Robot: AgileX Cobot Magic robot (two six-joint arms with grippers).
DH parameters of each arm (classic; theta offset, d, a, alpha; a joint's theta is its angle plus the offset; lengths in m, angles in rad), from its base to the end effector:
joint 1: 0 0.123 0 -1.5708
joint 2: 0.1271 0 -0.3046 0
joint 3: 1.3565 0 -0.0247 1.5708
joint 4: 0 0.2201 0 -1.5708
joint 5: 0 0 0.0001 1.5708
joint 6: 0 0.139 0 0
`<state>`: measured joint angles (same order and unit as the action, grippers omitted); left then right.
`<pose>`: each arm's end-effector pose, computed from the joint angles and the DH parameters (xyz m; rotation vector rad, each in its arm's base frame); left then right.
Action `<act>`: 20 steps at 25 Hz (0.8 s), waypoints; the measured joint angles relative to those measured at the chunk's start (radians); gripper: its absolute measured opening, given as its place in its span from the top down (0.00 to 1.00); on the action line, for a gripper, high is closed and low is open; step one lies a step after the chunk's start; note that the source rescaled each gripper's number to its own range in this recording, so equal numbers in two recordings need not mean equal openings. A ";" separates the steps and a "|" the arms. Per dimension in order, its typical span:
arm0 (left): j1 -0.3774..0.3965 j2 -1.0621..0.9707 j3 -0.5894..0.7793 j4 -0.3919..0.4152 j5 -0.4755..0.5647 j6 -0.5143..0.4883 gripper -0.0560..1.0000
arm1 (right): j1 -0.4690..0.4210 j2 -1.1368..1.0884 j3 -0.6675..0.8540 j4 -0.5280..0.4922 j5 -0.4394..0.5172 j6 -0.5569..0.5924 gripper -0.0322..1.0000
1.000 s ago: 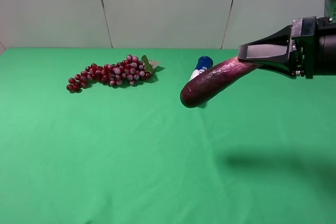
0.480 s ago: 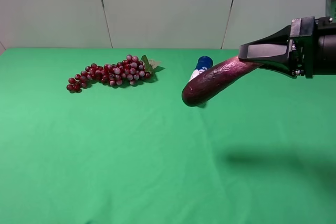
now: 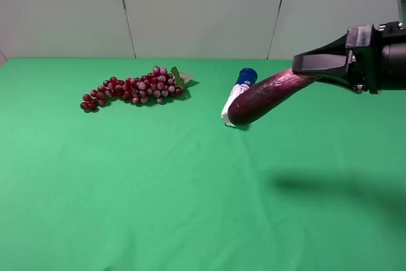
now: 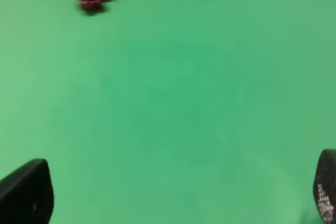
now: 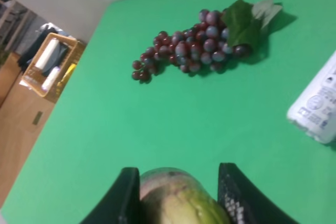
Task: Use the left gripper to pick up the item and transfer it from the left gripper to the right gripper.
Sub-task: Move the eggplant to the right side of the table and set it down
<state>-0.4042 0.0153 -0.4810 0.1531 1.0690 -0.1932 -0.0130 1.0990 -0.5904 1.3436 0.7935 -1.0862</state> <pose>0.0008 0.0199 0.2354 0.2145 2.0708 -0.1802 0.1890 0.0942 0.2820 -0.2344 2.1423 0.9314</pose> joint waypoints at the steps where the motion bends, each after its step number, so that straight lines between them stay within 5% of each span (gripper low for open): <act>1: 0.048 0.000 0.000 0.001 0.000 0.000 0.00 | 0.000 0.000 0.000 -0.006 -0.007 0.000 0.95; 11: 0.380 0.000 0.000 0.002 0.000 0.000 0.00 | 0.000 0.000 0.000 -0.036 -0.059 0.000 0.95; 20: 0.472 -0.022 0.000 0.002 -0.002 0.001 0.00 | 0.000 0.000 0.000 -0.122 -0.148 0.114 0.95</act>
<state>0.0673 -0.0066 -0.4810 0.1550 1.0672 -0.1923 -0.0130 1.0990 -0.5904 1.2216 0.6456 -0.9726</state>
